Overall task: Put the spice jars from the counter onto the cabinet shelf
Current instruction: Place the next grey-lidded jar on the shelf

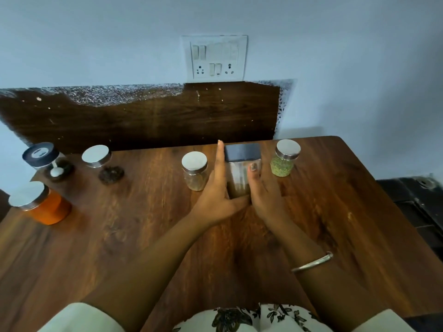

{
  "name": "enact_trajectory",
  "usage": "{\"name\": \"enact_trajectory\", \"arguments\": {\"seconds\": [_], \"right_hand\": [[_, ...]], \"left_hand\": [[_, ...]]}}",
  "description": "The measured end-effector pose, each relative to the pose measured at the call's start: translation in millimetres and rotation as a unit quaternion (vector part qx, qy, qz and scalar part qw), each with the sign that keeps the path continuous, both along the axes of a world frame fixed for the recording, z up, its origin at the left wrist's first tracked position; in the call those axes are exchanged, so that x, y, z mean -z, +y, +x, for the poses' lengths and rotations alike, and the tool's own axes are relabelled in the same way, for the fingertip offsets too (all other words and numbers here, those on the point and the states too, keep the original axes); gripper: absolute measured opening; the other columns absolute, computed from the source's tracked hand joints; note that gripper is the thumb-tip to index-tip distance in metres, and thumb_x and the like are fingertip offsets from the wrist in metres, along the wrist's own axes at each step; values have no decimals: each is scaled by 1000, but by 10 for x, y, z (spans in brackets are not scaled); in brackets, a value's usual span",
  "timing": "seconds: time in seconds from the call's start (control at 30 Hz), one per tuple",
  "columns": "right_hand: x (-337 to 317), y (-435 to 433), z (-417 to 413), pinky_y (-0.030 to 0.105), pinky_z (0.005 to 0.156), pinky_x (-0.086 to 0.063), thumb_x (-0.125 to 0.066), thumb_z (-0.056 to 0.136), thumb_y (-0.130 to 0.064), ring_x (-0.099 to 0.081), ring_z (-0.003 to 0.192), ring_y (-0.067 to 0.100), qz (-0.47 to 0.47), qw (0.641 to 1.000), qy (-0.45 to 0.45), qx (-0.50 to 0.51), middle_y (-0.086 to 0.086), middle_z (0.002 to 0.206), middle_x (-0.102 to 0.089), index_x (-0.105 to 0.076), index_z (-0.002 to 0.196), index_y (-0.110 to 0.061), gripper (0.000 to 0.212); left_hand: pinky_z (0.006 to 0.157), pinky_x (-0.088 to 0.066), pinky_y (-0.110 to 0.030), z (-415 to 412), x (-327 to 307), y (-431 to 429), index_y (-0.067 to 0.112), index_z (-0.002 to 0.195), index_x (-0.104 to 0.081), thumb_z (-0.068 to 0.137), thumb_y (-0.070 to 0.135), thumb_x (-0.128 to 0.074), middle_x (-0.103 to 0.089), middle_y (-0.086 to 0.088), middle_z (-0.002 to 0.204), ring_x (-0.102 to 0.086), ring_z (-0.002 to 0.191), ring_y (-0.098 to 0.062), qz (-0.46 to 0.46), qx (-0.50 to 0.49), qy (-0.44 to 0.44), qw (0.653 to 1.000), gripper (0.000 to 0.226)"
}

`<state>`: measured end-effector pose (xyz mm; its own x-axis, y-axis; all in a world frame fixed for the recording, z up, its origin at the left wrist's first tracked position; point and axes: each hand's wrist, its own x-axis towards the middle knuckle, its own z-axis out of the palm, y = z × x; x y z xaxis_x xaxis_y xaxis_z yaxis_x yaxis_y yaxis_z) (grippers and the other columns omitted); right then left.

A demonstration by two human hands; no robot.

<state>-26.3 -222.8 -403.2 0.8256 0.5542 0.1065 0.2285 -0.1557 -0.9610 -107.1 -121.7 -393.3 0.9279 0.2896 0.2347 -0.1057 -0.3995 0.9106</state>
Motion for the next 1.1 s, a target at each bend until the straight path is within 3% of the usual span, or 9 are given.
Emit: {"name": "enact_trajectory", "arguments": {"seconds": [0.17,0.23,0.3,0.43,0.6,0.73,0.8,0.97,1.1], "right_hand": [[-54,3,-21,41,83,-53,-27,70,-85,-62,98,19,55,993,107,-12,5,108,-62,-53,113,-29,76],[-59,-8,-36,32,71,-55,-42,68,-80,-66,92,17,65,986,147,-47,5,110,-63,-49,124,-25,79],[-46,-9,-57,33,72,-57,-52,73,-63,-67,96,18,86,981,156,-71,5,117,-62,-41,134,-22,74],[-67,17,-68,34,84,-56,-63,79,-47,-62,107,16,89,992,89,-27,2,126,-58,-35,140,-27,70],[-66,14,-69,43,90,-53,-57,86,-48,-55,114,20,9,1000,10,0,7,131,-48,-35,140,-34,60],[-124,13,-122,30,82,-55,-59,85,-44,-61,106,13,68,996,32,-41,-9,121,-58,-41,129,-43,48],[-114,20,-117,26,78,-56,-62,80,-49,-63,106,18,83,992,75,-57,-1,121,-60,-39,136,-29,64],[-114,19,-113,37,91,-52,-68,83,-25,-57,116,18,76,993,71,-56,3,133,-51,-26,145,-26,75],[-110,-24,-63,40,101,-45,-70,82,-15,-43,129,16,67,995,47,-61,-1,147,-37,-17,149,-28,86]], "left_hand": [[99,-47,-34,-55,-66,83,37,143,12,74,-4,-71,-28,1,145,-45,127,-17,-145,-8,-5,989,116],[99,-46,-43,-79,-71,94,39,143,8,78,-7,-64,-29,-5,147,-46,127,-23,-197,4,-3,980,107],[99,-47,-40,-101,-42,114,34,145,8,81,-7,-59,-32,-2,146,-48,125,-19,-208,8,3,978,102],[90,-48,-19,-148,-2,166,28,147,2,86,-7,-54,-39,19,134,-51,121,-6,-165,6,12,986,90],[99,-46,-28,-172,-2,190,33,146,13,83,0,-63,-44,28,127,-54,118,-6,-113,-1,23,993,104],[103,-43,-38,-199,2,217,34,147,6,80,-4,-65,-37,6,143,-48,126,-15,-163,-12,6,987,105],[100,-45,-35,-215,-5,194,35,145,3,81,-7,-59,-31,-1,147,-46,128,-20,-183,3,0,983,99],[104,-38,-19,-236,-59,160,32,145,0,91,2,-52,-33,11,145,-40,130,-3,-122,8,22,992,81],[105,-39,-25,-244,-89,211,29,147,3,92,19,-52,-34,1,147,-43,130,-10,-51,-1,22,998,79]]}}
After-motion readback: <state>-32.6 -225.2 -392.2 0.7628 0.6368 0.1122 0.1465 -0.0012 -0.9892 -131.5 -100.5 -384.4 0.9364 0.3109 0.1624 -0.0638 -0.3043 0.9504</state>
